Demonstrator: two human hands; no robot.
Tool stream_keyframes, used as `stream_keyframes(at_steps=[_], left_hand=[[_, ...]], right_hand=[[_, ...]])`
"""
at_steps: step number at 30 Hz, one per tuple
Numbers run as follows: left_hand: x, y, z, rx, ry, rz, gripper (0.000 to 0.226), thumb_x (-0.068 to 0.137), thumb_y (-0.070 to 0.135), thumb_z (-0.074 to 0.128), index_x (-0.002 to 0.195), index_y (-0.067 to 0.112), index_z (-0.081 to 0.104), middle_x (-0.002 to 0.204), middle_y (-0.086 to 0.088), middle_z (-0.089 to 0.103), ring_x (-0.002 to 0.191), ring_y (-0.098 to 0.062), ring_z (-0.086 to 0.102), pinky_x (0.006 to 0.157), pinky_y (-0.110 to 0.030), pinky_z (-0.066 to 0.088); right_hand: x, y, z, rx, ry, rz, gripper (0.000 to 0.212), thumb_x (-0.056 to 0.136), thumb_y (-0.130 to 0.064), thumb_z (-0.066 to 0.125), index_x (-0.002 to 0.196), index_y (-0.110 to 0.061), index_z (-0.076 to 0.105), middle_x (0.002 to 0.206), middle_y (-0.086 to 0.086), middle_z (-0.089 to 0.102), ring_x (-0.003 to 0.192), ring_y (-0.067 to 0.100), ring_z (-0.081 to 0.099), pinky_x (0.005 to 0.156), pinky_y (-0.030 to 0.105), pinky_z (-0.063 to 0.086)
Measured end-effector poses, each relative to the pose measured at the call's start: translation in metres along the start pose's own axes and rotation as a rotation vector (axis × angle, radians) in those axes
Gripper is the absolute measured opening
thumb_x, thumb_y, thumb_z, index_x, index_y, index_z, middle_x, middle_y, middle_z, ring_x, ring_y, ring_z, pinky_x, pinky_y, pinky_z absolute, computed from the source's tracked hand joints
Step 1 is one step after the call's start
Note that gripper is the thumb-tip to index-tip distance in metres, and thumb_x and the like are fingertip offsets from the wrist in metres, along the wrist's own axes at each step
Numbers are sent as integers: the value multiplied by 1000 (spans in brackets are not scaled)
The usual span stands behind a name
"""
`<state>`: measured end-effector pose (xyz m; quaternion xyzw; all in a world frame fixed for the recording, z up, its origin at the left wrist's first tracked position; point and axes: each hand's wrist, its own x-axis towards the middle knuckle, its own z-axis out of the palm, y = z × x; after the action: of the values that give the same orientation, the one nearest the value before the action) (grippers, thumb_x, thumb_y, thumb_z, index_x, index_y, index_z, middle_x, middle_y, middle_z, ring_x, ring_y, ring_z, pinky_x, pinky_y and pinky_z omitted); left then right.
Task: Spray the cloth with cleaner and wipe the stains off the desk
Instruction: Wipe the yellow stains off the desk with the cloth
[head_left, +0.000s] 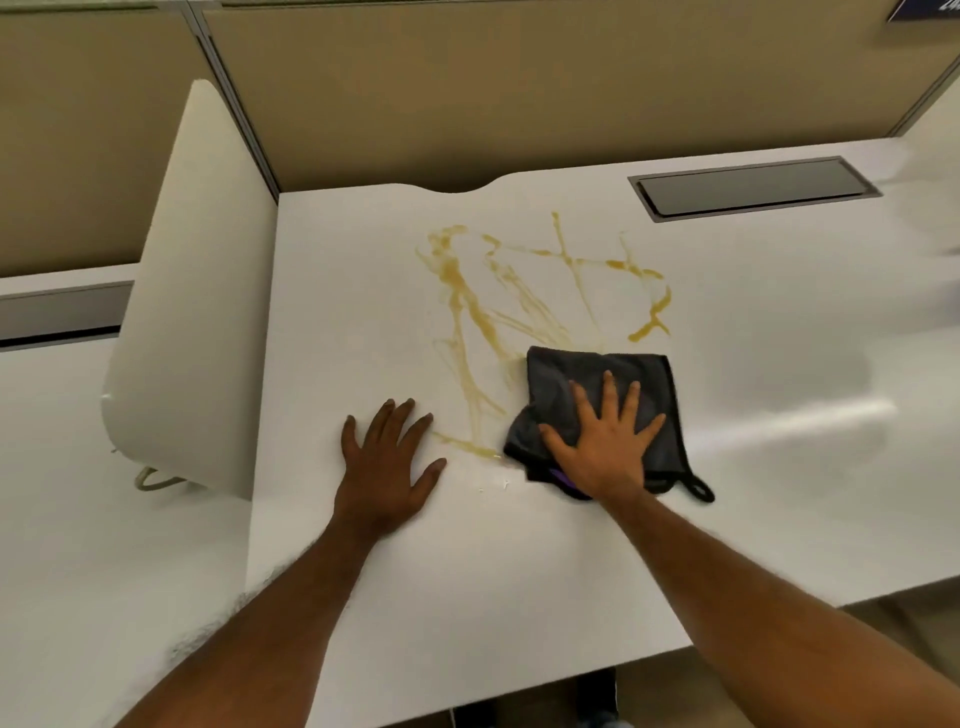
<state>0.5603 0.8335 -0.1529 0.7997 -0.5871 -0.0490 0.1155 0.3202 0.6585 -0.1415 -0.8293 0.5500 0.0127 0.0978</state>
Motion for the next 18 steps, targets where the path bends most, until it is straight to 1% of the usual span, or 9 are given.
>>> stream_keyframes(at_steps=[2,4,6,9,10,12,14,16,18], left_hand=[[0,0,-2,5,9,2,62,92,60,31,144,27,43,156,0,34,147,-21,25,116,-61,9],[-1,-1,-2,2,11,1,62,93,59,28,144,28,43,157,0,34,148,-21,25,116,-60,10],[-1,0,-3,-3,25,-3,61,93,58,29,144,28,44,157,0,34,148,-20,25,117,-59,11],[-1,0,-3,-13,32,-7,60,94,57,30,144,28,44,156,1,35,147,-19,25,117,-57,11],[-1,-1,-3,-18,33,-6,60,94,57,29,144,29,44,157,2,34,147,-19,25,117,-57,11],[-1,-4,-2,-30,17,-2,61,93,58,27,145,29,42,157,2,32,148,-18,24,118,-57,9],[0,-8,-4,-32,2,21,65,93,63,21,145,29,41,157,1,33,147,-19,24,117,-57,11],[3,-14,-7,-23,7,51,68,93,66,16,143,30,45,155,-1,36,145,-21,29,115,-56,15],[5,-23,-8,-16,3,5,65,92,66,21,143,33,44,156,-1,34,146,-22,27,114,-57,13]], right_hand=[[-14,-2,8,-49,-11,-206,82,79,-85,21,150,-47,10,164,2,-5,148,35,-15,108,74,-9],[-15,15,2,-47,-16,-374,79,80,-86,20,150,-49,12,165,-4,-3,150,27,-13,109,73,0],[-3,25,-6,-3,-5,-304,77,80,-85,22,149,-49,18,164,-7,2,150,23,-10,111,71,0],[1,6,-3,9,-2,-35,80,79,-81,26,150,-45,18,165,-2,0,150,29,-11,110,72,-7],[-3,-6,0,3,-8,-34,82,78,-82,25,150,-44,17,165,-1,-1,149,32,-13,107,72,-11],[-17,-16,8,-34,-30,-202,84,76,-84,25,150,-44,17,165,0,-4,148,34,-16,105,73,-14],[-20,-4,5,-48,-53,-381,81,78,-83,27,149,-45,22,165,-4,-2,149,29,-16,106,76,-6],[-5,6,-4,3,-67,-335,80,78,-80,32,149,-44,25,164,-6,0,149,24,-14,107,75,-3],[6,-1,-10,41,-79,-146,83,77,-79,37,149,-40,24,164,-4,0,149,27,-14,107,76,-8]])
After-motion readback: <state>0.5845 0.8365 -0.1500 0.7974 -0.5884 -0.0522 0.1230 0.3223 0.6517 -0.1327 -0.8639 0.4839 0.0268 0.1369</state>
